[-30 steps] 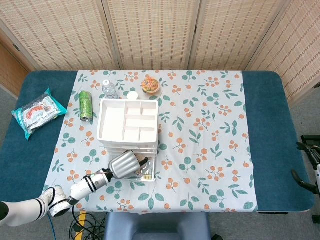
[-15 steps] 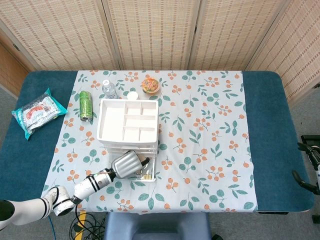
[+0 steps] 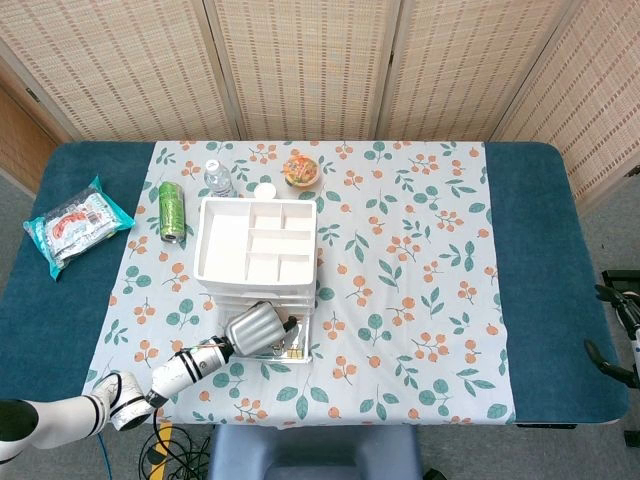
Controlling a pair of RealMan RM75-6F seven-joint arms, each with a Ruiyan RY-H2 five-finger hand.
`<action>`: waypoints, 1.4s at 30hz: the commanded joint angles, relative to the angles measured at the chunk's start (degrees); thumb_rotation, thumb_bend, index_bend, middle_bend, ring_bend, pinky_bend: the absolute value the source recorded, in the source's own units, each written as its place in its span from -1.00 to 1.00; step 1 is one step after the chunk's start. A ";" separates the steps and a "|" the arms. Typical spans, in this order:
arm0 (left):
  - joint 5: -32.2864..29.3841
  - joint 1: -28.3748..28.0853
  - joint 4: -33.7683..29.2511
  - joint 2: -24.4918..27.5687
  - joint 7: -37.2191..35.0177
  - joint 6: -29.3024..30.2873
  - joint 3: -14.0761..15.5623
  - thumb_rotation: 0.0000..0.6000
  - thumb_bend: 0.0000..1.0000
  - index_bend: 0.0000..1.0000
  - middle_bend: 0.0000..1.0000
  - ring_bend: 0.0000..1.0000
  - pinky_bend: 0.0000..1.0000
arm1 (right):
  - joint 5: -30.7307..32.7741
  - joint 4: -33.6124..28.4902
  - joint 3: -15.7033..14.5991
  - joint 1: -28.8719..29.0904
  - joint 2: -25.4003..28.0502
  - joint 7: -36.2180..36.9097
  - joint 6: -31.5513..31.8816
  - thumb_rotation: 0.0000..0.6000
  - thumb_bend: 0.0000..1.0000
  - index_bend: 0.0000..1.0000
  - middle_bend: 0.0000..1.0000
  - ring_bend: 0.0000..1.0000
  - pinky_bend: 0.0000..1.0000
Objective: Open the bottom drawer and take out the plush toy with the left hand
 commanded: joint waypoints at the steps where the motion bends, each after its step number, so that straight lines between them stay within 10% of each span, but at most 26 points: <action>1: 0.07 -0.02 0.37 -0.26 -0.19 0.21 0.23 1.00 -0.40 -0.32 0.98 1.00 1.00 | 0.02 0.03 0.01 0.00 -0.01 0.04 -0.02 1.00 -0.33 -0.72 -0.46 -0.49 -0.55; 42: 0.64 1.68 1.20 -0.82 -8.17 8.59 0.88 1.00 -0.40 0.11 0.99 1.00 1.00 | -0.18 -0.11 0.00 -0.09 -0.11 -0.11 0.06 1.00 -0.33 -0.72 -0.46 -0.48 -0.55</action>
